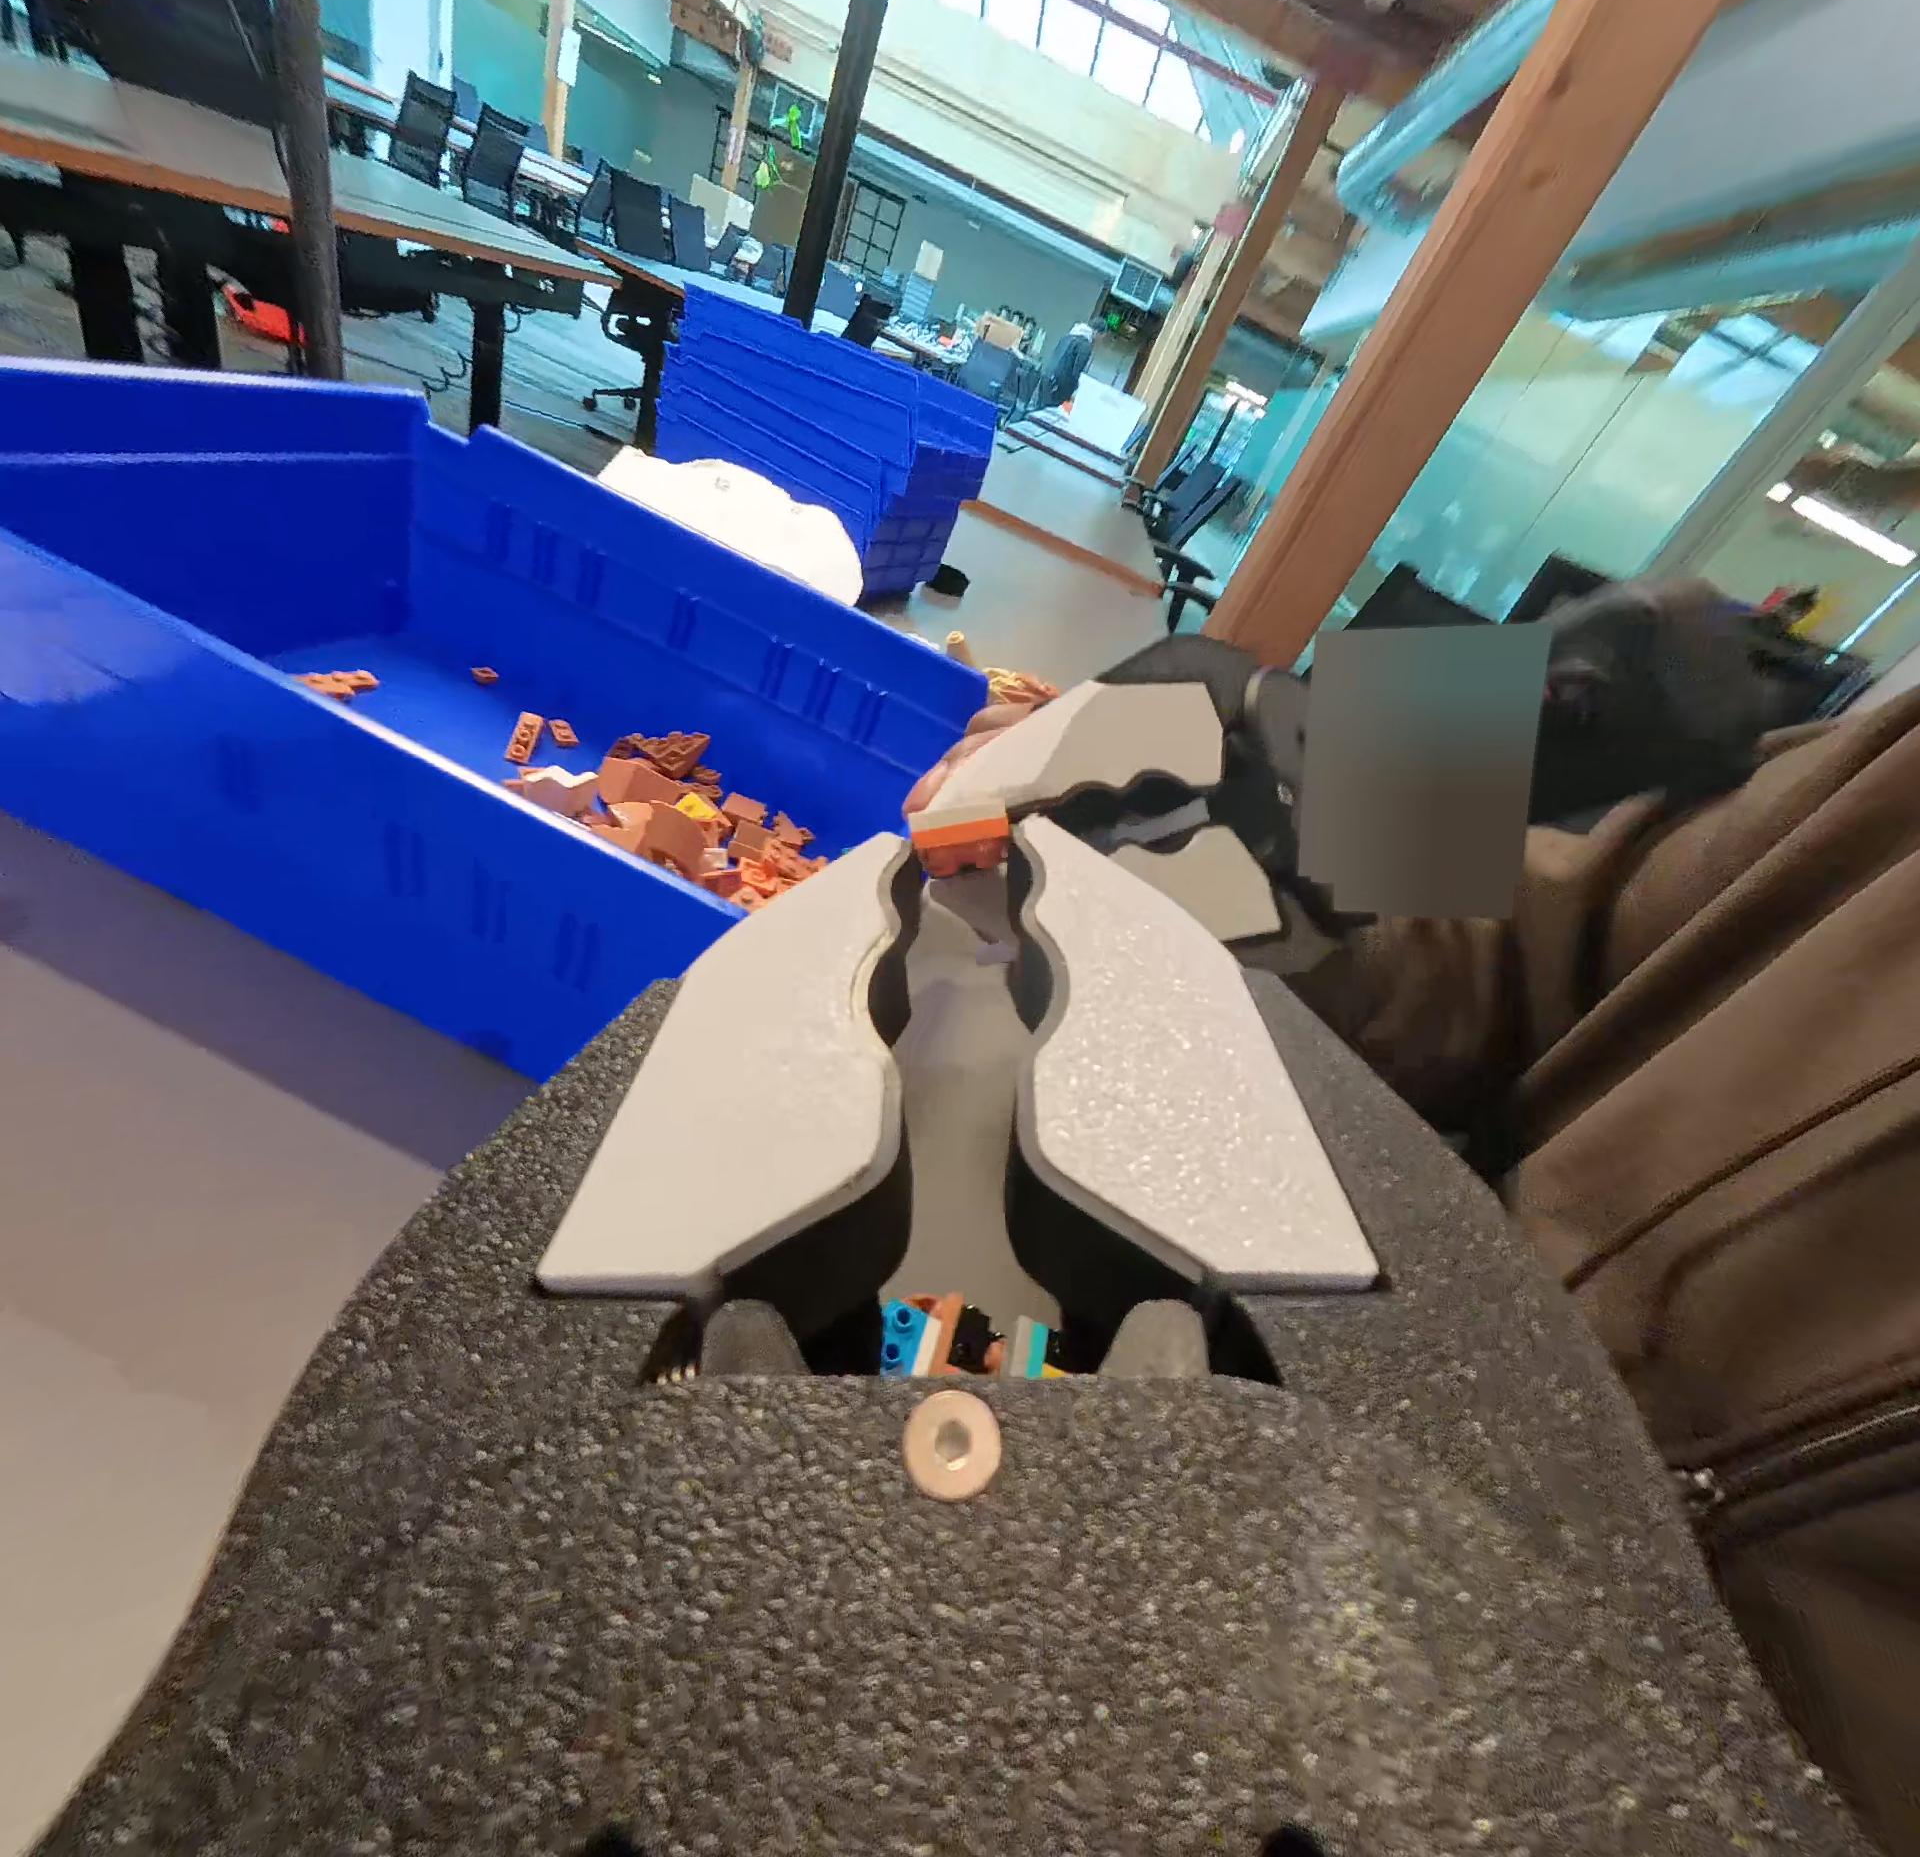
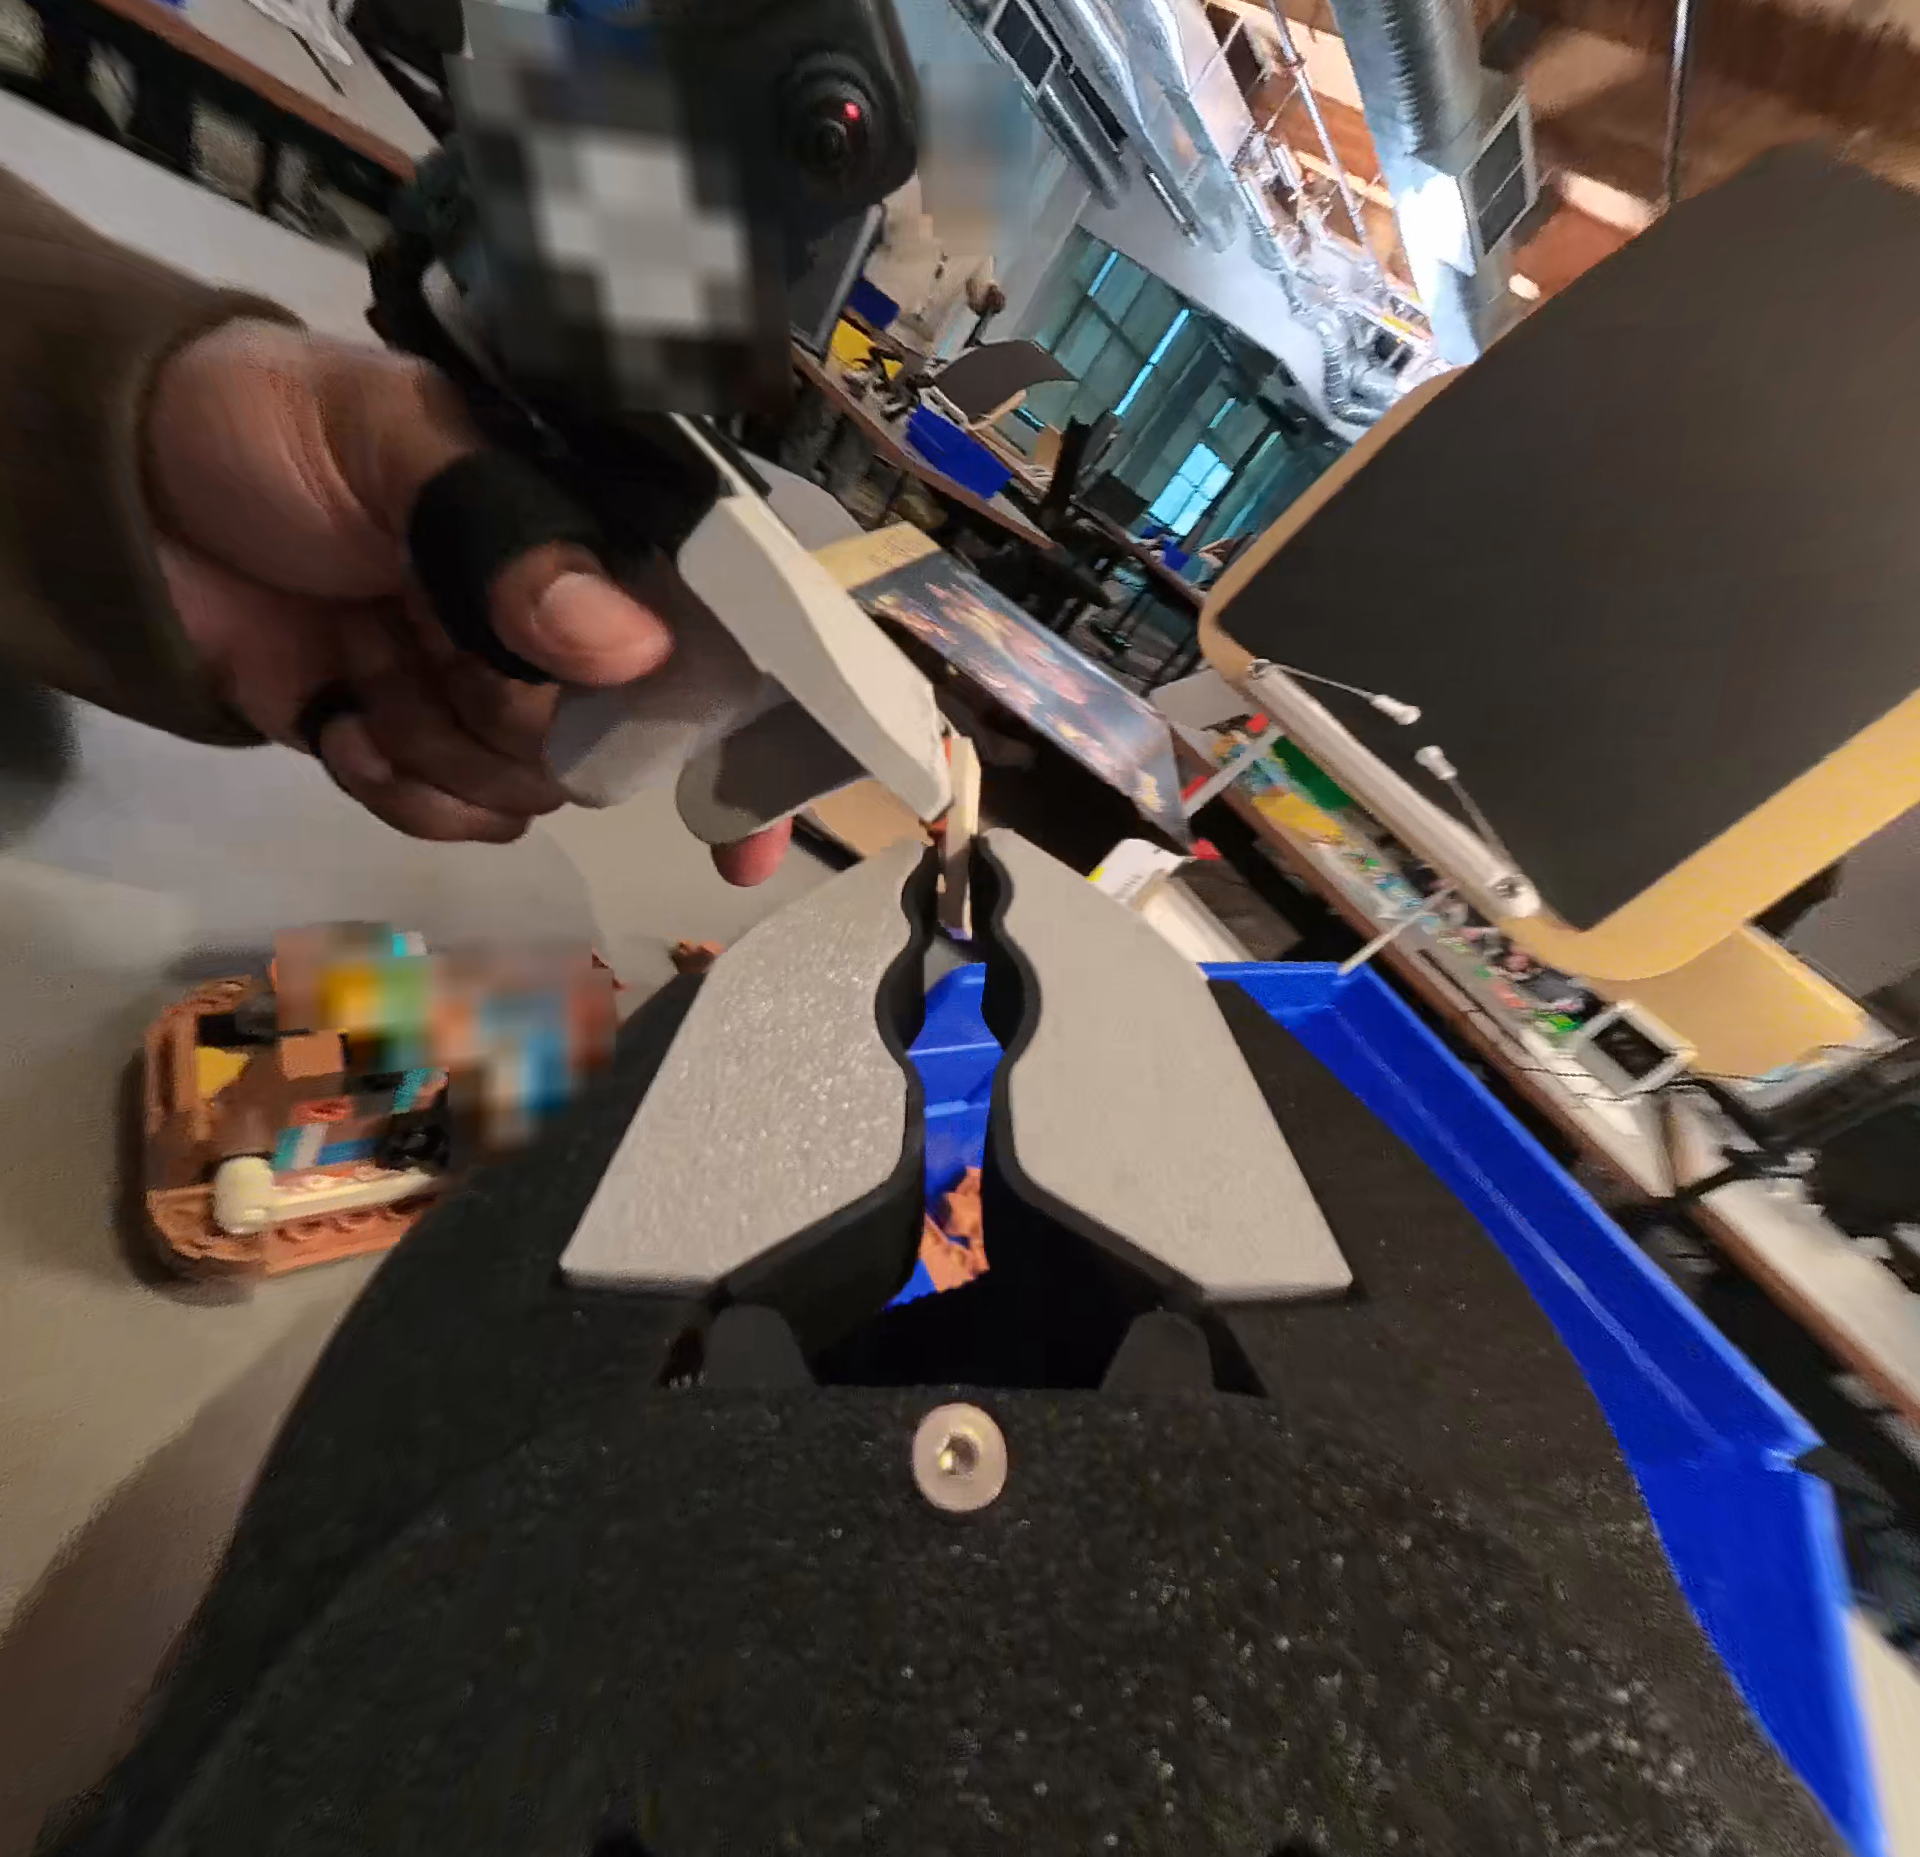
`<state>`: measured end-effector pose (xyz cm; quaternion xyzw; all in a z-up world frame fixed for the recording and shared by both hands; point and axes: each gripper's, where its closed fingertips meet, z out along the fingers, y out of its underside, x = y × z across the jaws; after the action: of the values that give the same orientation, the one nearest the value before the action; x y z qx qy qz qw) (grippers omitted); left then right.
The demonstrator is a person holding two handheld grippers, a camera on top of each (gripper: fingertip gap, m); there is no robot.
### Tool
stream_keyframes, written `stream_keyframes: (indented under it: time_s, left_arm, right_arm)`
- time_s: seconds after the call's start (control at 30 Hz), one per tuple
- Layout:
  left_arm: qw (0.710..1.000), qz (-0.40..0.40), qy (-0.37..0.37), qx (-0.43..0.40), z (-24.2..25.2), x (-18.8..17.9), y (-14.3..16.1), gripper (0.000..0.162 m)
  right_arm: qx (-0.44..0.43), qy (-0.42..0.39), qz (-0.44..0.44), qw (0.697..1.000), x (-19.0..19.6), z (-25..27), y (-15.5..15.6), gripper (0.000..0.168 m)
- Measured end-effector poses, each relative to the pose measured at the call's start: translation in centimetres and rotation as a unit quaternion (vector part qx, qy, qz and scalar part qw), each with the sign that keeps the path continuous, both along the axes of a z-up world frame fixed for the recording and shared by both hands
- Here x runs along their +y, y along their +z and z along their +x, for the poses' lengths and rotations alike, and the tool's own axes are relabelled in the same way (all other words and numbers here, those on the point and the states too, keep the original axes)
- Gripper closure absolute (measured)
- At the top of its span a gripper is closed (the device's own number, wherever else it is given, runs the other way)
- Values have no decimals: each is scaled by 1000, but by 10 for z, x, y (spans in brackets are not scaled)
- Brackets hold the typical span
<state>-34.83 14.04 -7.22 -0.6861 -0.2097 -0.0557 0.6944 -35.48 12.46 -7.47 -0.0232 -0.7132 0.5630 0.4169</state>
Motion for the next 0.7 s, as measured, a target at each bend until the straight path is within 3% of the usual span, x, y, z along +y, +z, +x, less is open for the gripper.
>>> stream_keyframes:
  time_s: [0.13,0.5,0.6,0.7]
  left_arm:
    - [1000,0,-18,24,5,-2,3,146]
    - [996,46,-68,27,14,-9,13,146]
    - [996,61,-63,9,9,-11,14,146]
    - [999,40,-36,7,1,-12,7,146]
  right_arm:
    - [-92,63,-63,992,-3,6,3,162]
    - [-186,155,-147,959,-4,18,14,164]
    - [-171,129,-138,967,-2,12,13,165]
    - [-147,24,-120,982,17,-17,10,164]
